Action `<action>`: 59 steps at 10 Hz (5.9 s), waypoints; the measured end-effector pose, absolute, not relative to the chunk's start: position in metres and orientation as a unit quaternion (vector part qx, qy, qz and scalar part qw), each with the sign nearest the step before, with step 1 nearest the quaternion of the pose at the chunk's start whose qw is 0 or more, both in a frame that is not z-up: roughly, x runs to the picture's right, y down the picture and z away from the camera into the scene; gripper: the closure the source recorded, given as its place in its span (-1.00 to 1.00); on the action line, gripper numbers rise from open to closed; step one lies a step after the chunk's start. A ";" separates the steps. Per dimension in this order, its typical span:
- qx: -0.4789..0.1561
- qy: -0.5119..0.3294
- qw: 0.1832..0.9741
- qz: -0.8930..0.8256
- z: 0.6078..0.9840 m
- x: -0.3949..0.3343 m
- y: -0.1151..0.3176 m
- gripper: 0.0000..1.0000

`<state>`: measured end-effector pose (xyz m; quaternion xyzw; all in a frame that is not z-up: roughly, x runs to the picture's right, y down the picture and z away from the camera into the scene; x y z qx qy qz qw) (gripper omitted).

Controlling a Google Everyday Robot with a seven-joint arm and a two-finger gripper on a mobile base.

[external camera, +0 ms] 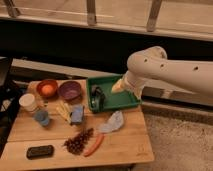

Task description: Place eraser in table surface

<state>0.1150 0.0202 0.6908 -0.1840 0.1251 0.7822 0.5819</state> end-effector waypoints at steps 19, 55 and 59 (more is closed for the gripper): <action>-0.184 0.125 0.582 0.782 0.691 0.115 0.020 -0.58; -0.439 -0.033 0.829 0.345 0.669 -0.337 0.161 -0.58; -0.457 -0.014 0.833 0.313 0.681 -0.368 0.189 -0.58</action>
